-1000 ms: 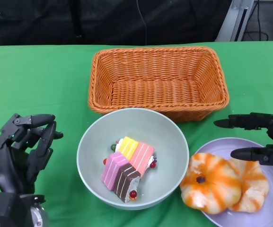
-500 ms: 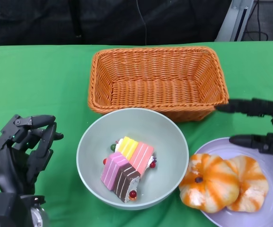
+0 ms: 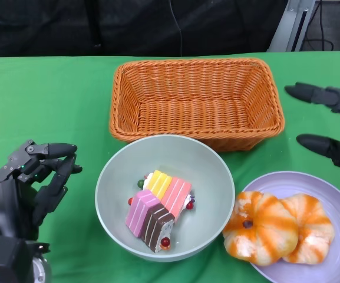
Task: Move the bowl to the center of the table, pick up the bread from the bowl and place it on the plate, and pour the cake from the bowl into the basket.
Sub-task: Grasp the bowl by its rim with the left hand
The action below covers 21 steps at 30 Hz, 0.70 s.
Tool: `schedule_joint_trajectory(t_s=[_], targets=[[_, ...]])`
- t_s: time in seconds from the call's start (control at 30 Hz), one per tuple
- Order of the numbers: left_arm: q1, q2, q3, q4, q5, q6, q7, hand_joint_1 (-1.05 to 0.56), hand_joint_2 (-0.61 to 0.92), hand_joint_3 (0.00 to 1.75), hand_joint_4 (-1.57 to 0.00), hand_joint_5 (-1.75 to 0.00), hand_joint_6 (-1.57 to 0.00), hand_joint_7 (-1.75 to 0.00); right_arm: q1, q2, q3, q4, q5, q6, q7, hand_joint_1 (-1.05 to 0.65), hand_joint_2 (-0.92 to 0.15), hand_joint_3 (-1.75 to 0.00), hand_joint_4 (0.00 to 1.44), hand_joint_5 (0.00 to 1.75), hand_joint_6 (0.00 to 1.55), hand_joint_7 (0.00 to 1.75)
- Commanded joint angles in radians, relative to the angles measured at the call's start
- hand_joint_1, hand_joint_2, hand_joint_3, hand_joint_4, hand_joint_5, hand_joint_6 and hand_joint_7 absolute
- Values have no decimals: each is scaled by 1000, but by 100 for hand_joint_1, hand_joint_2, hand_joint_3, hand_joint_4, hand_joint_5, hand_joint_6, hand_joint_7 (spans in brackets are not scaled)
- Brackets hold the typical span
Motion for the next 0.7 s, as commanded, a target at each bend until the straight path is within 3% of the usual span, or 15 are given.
schedule_joint_trajectory(t_s=[0.03, 0.07, 0.1, 0.13, 0.17, 0.2, 0.27, 0.4, 0.47, 0.57, 0.63, 0.7], targets=[[20, 27, -9, -32, 0, -1, -12, -27, 92, 20, -85, -98, -101, -50, 15, 59, -33, -25, 93, 7, -7, -50, -91, -9, 89, 8, 76, 4], [23, 28, -12, -40, -5, 1, -19, -26, 92, 19, -87, -94, -103, -43, 18, 80, -36, -28, 133, 13, 3, -29, -91, -12, 95, 24, 87, 11], [25, 31, -15, -43, -7, -1, -22, -25, 92, 19, -88, -92, -104, -40, 25, 100, -39, -30, 163, 28, 9, -20, -89, -17, 87, 53, 91, 17], [27, 32, -16, -45, -9, -1, -25, -26, 92, 18, -88, -91, -105, -38, 33, 115, -42, -27, 185, 40, 15, -11, -79, -43, 79, 91, 95, 32], [29, 33, -16, -47, -9, -1, -26, -26, 92, 18, -88, -90, -105, -38, 40, 124, -47, -20, 201, 47, 25, -7, -68, -66, 76, 107, 93, 46], [30, 34, -16, -48, -10, -1, -27, -26, 92, 18, -88, -90, -106, -37, 48, 133, -54, -6, 220, 54, 36, -5, -63, -79, 76, 115, 91, 58], [33, 35, -17, -51, -14, 0, -31, -26, 92, 19, -88, -90, -106, -36, 57, 147, -67, 18, 261, 65, 67, -1, -72, -76, 76, 126, 86, 81], [39, 35, -18, -60, -5, 1, -17, -27, 92, 18, -89, -90, -107, -35, 75, 205, -99, 45, 373, 119, 118, -5, -83, -62, 78, 139, 81, 101], [40, 33, -19, -63, -7, 6, -19, -26, 92, 19, -89, -90, -108, -35, 91, 228, -109, 47, 435, 164, 161, -8, -82, -62, 77, 149, 74, 113], [38, 35, -20, -57, -8, 2, -22, -26, 92, 19, -89, -91, -108, -34, 114, 241, -118, 46, 443, 187, 186, -9, -78, -67, 79, 149, 73, 115], [37, 36, -20, -54, -9, -3, -24, -26, 92, 20, -89, -92, -108, -34, 116, 250, -126, 44, 437, 192, 188, -8, -69, -86, 79, 151, 73, 117], [36, 36, -20, -50, -10, -10, -27, -26, 92, 20, -89, -92, -109, -34, 115, 254, -135, 45, 444, 203, 203, -8, -65, -93, 79, 151, 73, 116]])
